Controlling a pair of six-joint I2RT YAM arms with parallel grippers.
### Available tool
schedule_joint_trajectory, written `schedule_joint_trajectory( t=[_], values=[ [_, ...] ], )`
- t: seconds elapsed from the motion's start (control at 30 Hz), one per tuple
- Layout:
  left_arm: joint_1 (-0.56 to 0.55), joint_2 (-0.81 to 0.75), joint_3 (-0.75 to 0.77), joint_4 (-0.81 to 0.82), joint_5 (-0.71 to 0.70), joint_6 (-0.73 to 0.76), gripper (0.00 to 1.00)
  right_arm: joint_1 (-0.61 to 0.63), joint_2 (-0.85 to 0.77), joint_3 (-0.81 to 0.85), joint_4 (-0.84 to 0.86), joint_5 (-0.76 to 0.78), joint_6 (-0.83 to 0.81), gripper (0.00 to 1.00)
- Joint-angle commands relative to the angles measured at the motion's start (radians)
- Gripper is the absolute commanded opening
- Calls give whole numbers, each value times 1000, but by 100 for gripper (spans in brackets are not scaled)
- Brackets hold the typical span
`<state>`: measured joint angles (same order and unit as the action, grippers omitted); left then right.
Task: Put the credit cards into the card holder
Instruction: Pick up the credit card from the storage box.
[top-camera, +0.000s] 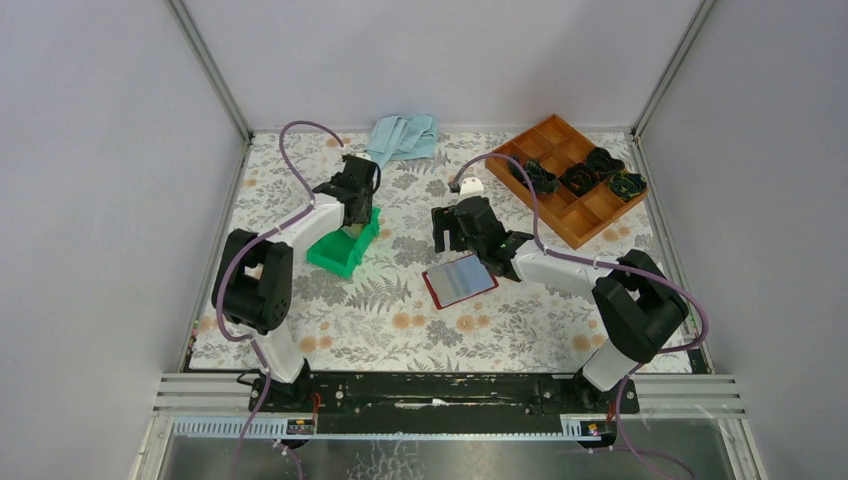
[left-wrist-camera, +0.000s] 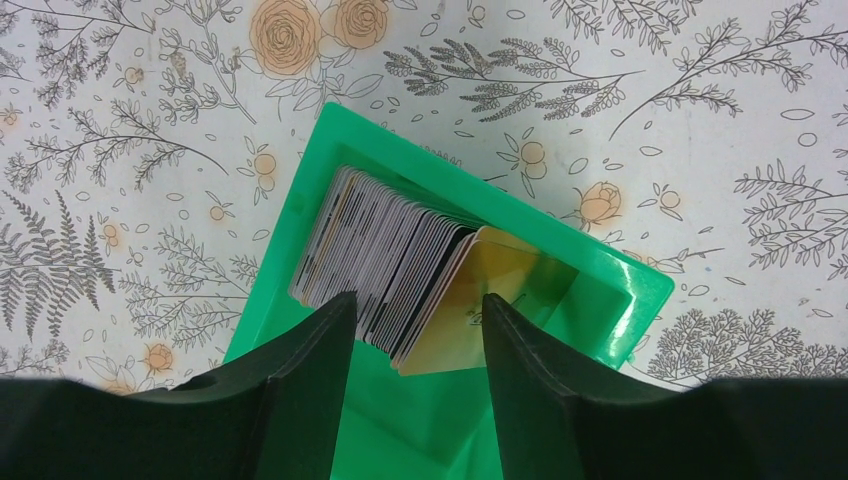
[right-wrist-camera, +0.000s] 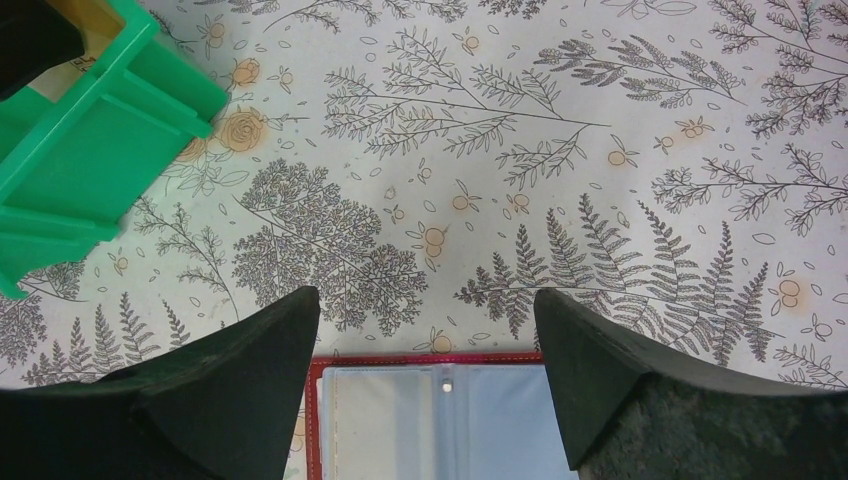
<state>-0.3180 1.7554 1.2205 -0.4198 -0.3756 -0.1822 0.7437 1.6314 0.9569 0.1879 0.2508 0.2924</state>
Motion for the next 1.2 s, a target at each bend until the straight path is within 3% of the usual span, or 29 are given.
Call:
schedule_joint_trajectory(
  t=[0.0, 0.27, 0.57, 0.93, 1.17],
  values=[
    [-2, 14, 27, 2, -49, 23, 56, -12, -42, -1, 51, 21, 8, 87],
    [-10, 5, 27, 4, -62, 27, 40, -19, -49, -2, 49, 18, 10, 87],
    [-17, -22, 27, 4, -78, 30, 33, -21, -53, 3, 46, 12, 8, 86],
    [-18, -55, 39, 3, -88, 26, 18, -21, -52, 4, 41, 8, 9, 86],
    [-18, -80, 42, 2, -82, 18, 17, -21, -52, 2, 39, 5, 10, 86]
  ],
)
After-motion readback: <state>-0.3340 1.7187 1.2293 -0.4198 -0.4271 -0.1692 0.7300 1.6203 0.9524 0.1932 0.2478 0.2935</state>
